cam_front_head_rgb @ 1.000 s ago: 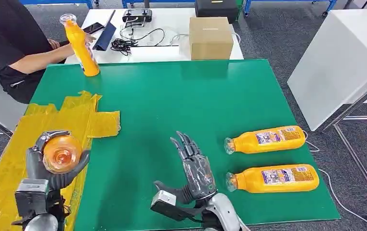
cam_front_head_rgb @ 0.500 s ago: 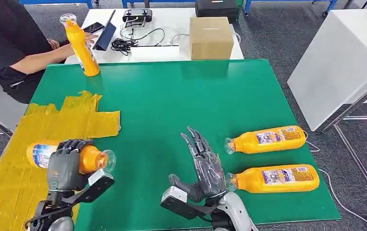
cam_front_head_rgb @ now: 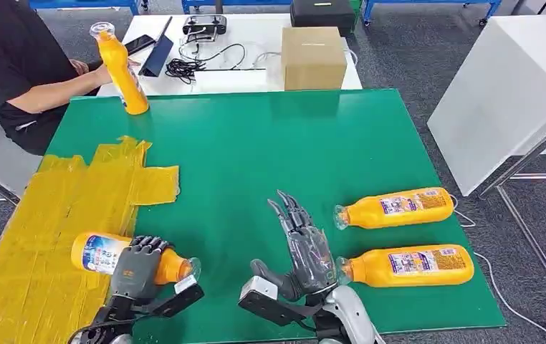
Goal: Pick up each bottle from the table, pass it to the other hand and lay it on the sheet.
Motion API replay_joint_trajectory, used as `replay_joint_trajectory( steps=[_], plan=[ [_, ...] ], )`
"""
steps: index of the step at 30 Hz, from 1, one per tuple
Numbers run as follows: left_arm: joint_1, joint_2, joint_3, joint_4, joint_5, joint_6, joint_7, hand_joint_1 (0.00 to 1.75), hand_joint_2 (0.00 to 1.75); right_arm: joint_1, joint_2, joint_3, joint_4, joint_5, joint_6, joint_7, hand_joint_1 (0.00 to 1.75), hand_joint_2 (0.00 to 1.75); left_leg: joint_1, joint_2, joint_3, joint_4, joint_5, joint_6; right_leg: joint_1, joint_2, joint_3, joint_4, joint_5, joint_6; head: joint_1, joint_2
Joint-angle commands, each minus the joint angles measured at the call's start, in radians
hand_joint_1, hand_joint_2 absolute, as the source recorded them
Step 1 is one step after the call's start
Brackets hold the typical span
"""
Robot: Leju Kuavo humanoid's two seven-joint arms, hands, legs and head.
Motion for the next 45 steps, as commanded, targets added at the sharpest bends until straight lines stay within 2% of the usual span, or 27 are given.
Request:
replay_joint_trajectory(
  steps=[1,4,5,12,15,18,25,27,29,32,38,40,42,45],
  plan=[
    [-0.025,0.003,0.022,0.144,0.001,-0.051,0.062,0.00,0.00,0.019,-0.020,-0.022,-0.009,0.026,0.014,-0.009,0.00,0.00,0.000,0.002,0.003,-0.002,0.000,-0.001,0.000,0.001,0.003,-0.002,0.001,0.000,0.000,0.000],
    [-0.018,-0.003,0.049,0.132,-0.011,-0.043,0.077,0.00,0.00,0.041,-0.029,-0.027,-0.033,0.038,0.018,-0.011,0.00,0.00,0.000,0.001,0.003,-0.002,0.000,0.000,0.000,0.000,0.003,-0.002,0.000,0.000,0.000,0.000],
    [-0.014,-0.004,0.057,0.122,-0.010,-0.039,0.077,0.00,0.00,0.049,-0.033,-0.029,-0.040,0.040,0.019,-0.011,0.00,1.75,0.001,0.001,0.004,-0.002,0.000,-0.001,0.000,0.000,0.004,-0.002,0.000,0.000,0.000,0.000],
    [0.042,-0.029,0.173,-0.071,0.281,-0.067,-0.067,0.00,0.00,0.126,-0.080,-0.046,-0.101,0.061,-0.012,-0.003,0.00,1.75,0.001,0.001,0.001,0.000,-0.001,0.000,0.001,0.000,0.002,-0.001,0.000,0.000,0.000,0.000],
    [0.059,-0.046,0.248,-0.187,0.475,-0.107,-0.166,0.00,0.00,0.155,-0.115,-0.044,-0.122,0.067,-0.038,0.015,0.00,1.75,0.002,0.002,0.002,0.001,-0.002,-0.001,0.002,0.001,0.003,-0.001,-0.001,0.000,0.000,0.000],
    [0.081,-0.096,0.341,-0.303,0.812,-0.186,-0.326,0.00,0.00,0.185,-0.168,-0.026,-0.145,0.072,-0.067,0.040,0.00,1.75,0.002,0.001,0.000,0.001,-0.001,-0.001,0.001,0.000,0.001,0.000,0.000,0.000,0.000,0.000],
    [0.090,-0.102,0.345,-0.311,0.817,-0.188,-0.327,0.00,0.00,0.187,-0.174,-0.022,-0.147,0.071,-0.075,0.045,0.00,1.75,0.001,0.002,0.001,0.000,-0.001,0.000,0.001,0.001,0.001,-0.001,0.000,0.001,0.000,0.000],
    [0.105,-0.146,0.396,-0.358,1.135,-0.301,-0.424,0.00,0.00,0.200,-0.209,-0.003,-0.159,0.088,-0.085,0.075,0.00,1.75,0.000,0.001,-0.001,0.000,0.000,0.000,0.000,0.000,0.000,0.000,0.000,0.000,0.000,0.000],
    [0.139,-0.198,0.435,-0.443,1.334,-0.388,-0.451,0.00,0.00,0.233,-0.251,0.007,-0.182,0.098,-0.126,0.119,0.00,1.75,0.001,0.001,-0.001,0.001,-0.001,0.000,0.001,0.001,0.000,0.000,0.000,0.000,0.000,0.000],
    [0.181,-0.233,0.397,-0.551,1.434,-0.438,-0.433,0.00,0.00,0.260,-0.287,0.000,-0.221,0.133,-0.146,0.191,0.00,1.75,0.001,0.002,-0.001,0.002,-0.003,0.000,0.001,0.001,0.000,-0.001,-0.001,0.001,0.000,0.000],
    [0.240,-0.262,0.256,-0.595,1.479,-0.391,-0.439,0.00,0.00,0.354,-0.343,-0.114,-0.257,0.189,-0.133,0.360,0.00,1.75,-0.001,-0.002,-0.001,0.001,-0.002,0.001,-0.001,-0.002,0.000,-0.001,-0.001,0.001,0.000,0.000],
    [0.251,-0.262,0.244,-0.590,1.487,-0.375,-0.440,0.00,0.00,0.403,-0.348,-0.195,-0.262,0.152,-0.135,0.388,0.00,1.75,-0.001,-0.002,-0.001,0.001,-0.002,0.000,-0.001,-0.002,0.000,-0.001,-0.001,0.001,0.000,0.000],
    [0.251,-0.253,0.243,-0.574,1.483,-0.371,-0.438,0.00,0.00,0.443,-0.343,-0.269,-0.270,0.127,-0.130,0.368,0.00,1.75,-0.002,-0.003,0.000,0.000,-0.002,0.001,-0.001,-0.003,0.001,-0.002,-0.001,0.001,0.000,0.000],
    [0.251,-0.252,0.246,-0.572,1.483,-0.371,-0.438,0.00,0.00,0.448,-0.342,-0.279,-0.271,0.122,-0.127,0.358,0.00,1.75,-0.001,-0.001,0.000,0.000,-0.002,0.000,-0.001,-0.002,0.000,-0.002,-0.001,0.000,0.000,0.000]
  ],
)
